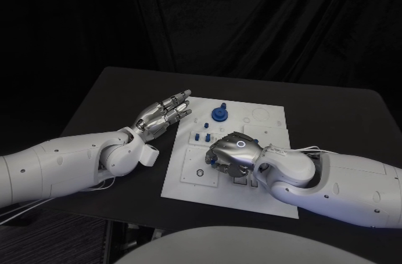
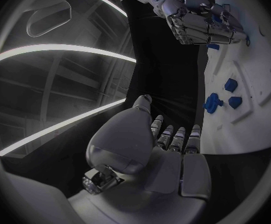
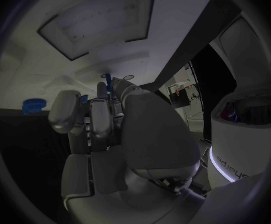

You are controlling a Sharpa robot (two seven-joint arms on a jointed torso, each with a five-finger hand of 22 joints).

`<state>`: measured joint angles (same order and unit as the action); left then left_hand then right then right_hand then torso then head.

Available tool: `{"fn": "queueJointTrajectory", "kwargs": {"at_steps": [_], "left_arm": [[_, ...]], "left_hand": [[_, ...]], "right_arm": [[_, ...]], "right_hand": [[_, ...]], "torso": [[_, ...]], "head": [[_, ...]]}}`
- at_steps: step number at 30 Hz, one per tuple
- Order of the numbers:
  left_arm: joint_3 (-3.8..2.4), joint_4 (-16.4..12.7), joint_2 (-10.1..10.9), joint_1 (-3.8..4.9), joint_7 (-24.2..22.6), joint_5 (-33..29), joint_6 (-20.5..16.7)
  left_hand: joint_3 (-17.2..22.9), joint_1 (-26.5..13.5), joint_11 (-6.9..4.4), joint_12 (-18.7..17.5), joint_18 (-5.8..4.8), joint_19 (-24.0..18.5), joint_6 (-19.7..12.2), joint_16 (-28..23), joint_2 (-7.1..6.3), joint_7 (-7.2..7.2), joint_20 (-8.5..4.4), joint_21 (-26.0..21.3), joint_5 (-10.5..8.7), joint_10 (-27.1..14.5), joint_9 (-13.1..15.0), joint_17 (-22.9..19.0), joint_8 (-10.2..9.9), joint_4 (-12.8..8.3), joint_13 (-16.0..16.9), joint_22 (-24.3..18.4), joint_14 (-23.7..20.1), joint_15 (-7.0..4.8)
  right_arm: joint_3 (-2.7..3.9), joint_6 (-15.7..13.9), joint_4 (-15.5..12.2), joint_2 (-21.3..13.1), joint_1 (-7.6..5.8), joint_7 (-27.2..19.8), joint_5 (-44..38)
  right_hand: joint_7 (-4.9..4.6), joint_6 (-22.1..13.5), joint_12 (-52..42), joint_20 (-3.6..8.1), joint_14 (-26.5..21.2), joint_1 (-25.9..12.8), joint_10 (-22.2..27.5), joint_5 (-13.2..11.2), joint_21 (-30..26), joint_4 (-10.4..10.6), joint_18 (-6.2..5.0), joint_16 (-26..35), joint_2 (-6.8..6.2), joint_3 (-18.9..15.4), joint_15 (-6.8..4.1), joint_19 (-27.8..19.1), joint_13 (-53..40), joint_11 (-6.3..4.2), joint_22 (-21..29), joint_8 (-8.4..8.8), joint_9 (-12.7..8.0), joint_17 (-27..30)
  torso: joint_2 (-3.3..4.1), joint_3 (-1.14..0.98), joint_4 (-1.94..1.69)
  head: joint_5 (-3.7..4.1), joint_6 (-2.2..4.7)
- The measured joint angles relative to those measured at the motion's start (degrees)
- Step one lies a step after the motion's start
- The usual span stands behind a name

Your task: Assemble the parts on the task board

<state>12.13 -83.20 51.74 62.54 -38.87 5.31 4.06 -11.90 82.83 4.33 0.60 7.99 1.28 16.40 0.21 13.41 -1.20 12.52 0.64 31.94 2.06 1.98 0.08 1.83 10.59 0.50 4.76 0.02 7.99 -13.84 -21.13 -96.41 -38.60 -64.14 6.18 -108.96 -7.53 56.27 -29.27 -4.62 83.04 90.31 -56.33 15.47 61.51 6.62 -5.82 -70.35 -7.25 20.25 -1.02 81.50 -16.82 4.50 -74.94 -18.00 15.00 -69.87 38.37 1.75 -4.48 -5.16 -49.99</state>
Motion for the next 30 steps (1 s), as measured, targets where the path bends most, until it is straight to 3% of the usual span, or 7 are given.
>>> {"fn": "queueJointTrajectory", "kwargs": {"at_steps": [11,19,30], "left_arm": [[0.0,0.3,-0.3,-0.11,0.0,0.0,0.2],[0.0,0.5,-0.3,-0.14,0.0,0.0,0.3],[0.0,0.4,-0.2,-0.16,0.0,0.0,0.4]], "left_hand": [[0.2,0.2,0.0,0.0,-0.01,-0.2,0.2,0.0,0.22,0.23,0.2,0.0,0.15,0.0,0.0,0.0,0.0,-0.2,0.0,0.0,0.0,0.0],[0.4,0.6,0.0,0.0,0.0,0.0,1.1,0.0,0.55,1.51,0.41,0.0,0.38,0.0,0.1,0.0,0.0,-0.7,0.0,0.0,0.0,0.42],[0.5,0.6,-0.19,0.0,0.0,0.0,1.5,0.0,0.55,1.94,0.4,0.0,0.38,-0.2,0.2,0.0,0.2,-0.9,0.0,0.0,0.0,0.42]], "right_arm": [[-0.05,-0.8,0.4,0.2,0.13,0.0,-0.1],[-0.04,-1.1,0.7,0.3,0.14,0.0,-0.2],[-0.13,-1.1,1.3,0.4,0.27,0.1,-0.2]], "right_hand": [[0.0,0.0,0.0,0.0,0.0,0.0,-0.5,-1.2,0.0,0.0,0.0,0.0,0.0,0.0,0.0,0.0,0.1,-0.5,0.0,0.03,0.3,0.1],[0.15,0.1,0.2,0.0,0.0,0.0,-0.8,-1.6,0.0,0.0,0.0,0.2,0.0,0.0,0.0,0.0,0.1,-0.64,0.0,0.03,0.6,0.2],[0.4,0.6,0.4,0.0,0.0,0.0,-1.4,-2.0,-0.3,0.0,0.0,0.2,-0.01,0.0,0.0,0.0,0.1,-0.85,0.0,0.03,1.0,0.3]], "torso": [[-0.01,0.0,-0.02],[-0.02,0.01,-0.01],[-0.03,0.03,-0.01]], "head": [[-0.02,0.0],[-0.14,0.0],[-0.05,0.0]]}}
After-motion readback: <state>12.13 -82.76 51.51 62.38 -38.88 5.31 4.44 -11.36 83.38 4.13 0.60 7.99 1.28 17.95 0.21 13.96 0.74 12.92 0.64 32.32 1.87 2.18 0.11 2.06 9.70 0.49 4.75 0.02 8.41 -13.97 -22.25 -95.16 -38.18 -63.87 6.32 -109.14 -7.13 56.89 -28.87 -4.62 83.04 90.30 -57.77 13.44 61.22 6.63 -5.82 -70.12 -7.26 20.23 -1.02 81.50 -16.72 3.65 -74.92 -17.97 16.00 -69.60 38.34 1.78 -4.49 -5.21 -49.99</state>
